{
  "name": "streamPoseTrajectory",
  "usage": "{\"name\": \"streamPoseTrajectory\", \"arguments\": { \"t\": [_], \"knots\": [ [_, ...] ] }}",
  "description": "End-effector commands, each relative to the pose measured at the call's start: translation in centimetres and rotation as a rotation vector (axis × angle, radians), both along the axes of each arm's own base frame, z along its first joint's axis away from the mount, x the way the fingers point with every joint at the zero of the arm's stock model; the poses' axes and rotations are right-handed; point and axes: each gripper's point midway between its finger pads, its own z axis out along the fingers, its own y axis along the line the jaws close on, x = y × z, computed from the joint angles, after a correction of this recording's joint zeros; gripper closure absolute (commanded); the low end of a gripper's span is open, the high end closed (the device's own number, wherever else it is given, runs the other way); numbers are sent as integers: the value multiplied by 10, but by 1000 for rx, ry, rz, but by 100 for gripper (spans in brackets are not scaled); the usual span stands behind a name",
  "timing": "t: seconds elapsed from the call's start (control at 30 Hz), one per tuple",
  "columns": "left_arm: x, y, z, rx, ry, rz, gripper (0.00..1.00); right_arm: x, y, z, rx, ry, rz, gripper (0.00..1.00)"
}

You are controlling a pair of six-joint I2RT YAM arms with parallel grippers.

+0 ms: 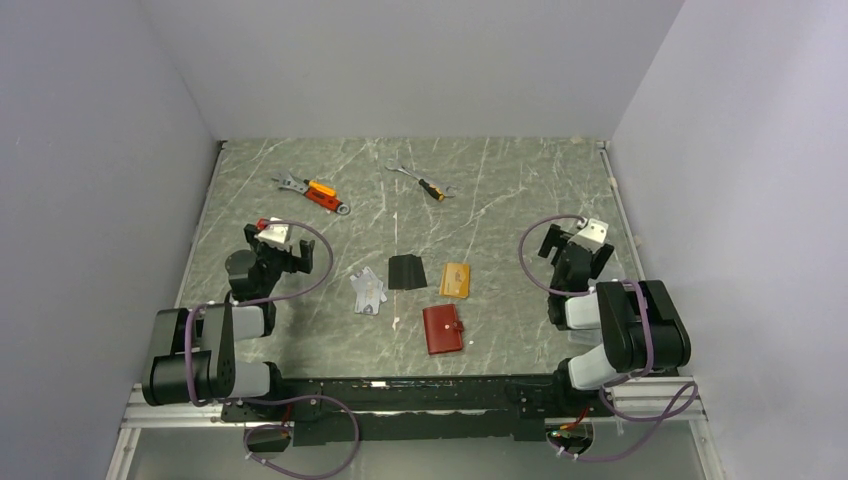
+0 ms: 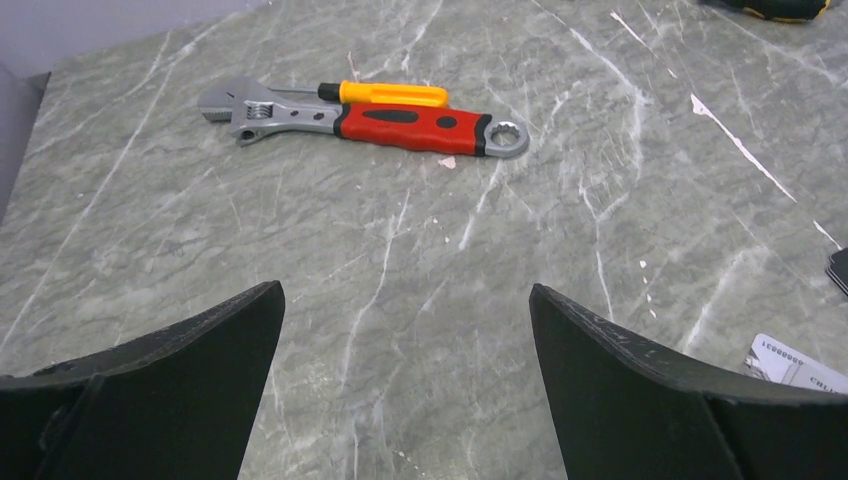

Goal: Put the credit cards into the card holder
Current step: Reset both arms

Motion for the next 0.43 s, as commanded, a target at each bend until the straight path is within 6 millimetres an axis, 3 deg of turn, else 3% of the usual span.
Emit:
{"name": "streamPoseTrajectory", "arguments": {
  "t": [0.0, 0.4],
  "knots": [
    [4, 3, 17, 12, -61, 11, 1, 13, 6, 24, 17, -95, 47, 0],
    [6, 3, 17, 10, -65, 10, 1, 13, 6, 24, 7, -95, 45, 0]
  ]
}}
